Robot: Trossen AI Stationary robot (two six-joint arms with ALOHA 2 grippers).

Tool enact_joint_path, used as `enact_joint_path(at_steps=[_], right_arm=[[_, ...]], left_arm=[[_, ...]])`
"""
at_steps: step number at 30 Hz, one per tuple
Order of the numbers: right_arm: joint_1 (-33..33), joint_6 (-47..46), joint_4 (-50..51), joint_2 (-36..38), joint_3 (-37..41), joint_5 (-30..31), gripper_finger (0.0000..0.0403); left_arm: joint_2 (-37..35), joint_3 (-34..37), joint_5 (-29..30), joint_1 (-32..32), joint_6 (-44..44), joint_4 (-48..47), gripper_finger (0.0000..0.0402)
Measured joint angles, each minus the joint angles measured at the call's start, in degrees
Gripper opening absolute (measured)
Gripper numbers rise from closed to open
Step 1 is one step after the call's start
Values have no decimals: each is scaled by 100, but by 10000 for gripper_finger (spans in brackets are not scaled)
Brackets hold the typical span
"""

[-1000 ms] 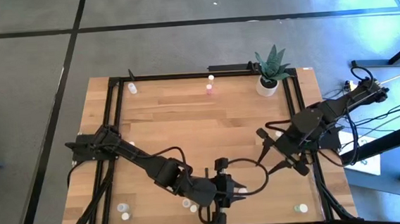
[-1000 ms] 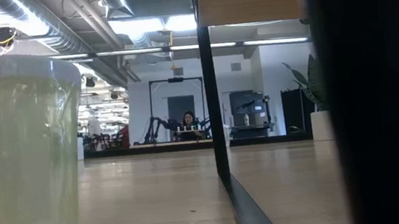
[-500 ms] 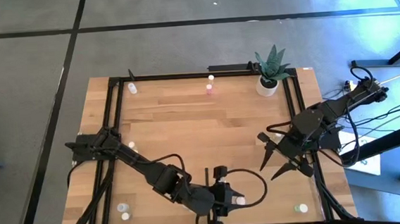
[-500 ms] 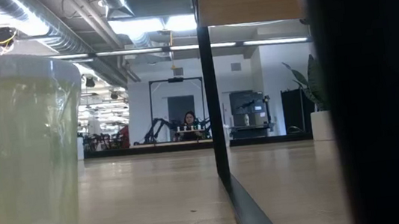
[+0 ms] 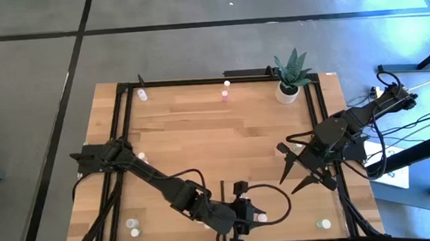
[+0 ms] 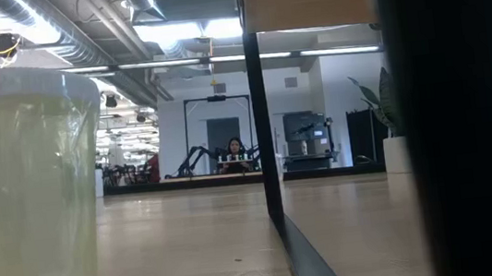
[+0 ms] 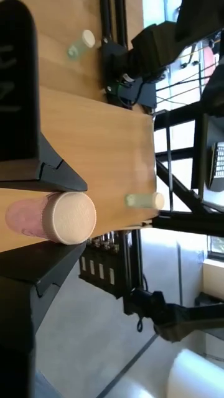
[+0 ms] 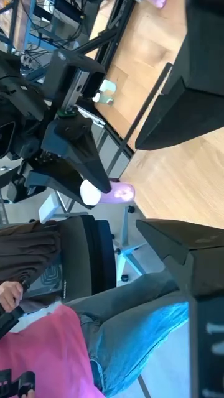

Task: Pick and place medicine bottles onto shelf by color
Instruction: Put the bottom right pink pill bottle on the shelf

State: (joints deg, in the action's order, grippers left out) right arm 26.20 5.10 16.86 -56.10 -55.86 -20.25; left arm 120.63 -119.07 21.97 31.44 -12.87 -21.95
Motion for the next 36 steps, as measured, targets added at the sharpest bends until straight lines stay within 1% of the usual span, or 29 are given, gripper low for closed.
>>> enact_joint_path(at_steps=[8, 14, 36], right_arm=[[0, 9, 180, 0, 0, -96, 194], [0, 146, 192, 0, 0, -98, 194], [0, 164, 192, 0, 0, -98, 194]], left_arm=[[-1, 0, 106, 32, -65, 212, 94], [-1, 0, 107, 102, -71, 204, 94], [-3, 0, 108, 127, -162, 187, 94]])
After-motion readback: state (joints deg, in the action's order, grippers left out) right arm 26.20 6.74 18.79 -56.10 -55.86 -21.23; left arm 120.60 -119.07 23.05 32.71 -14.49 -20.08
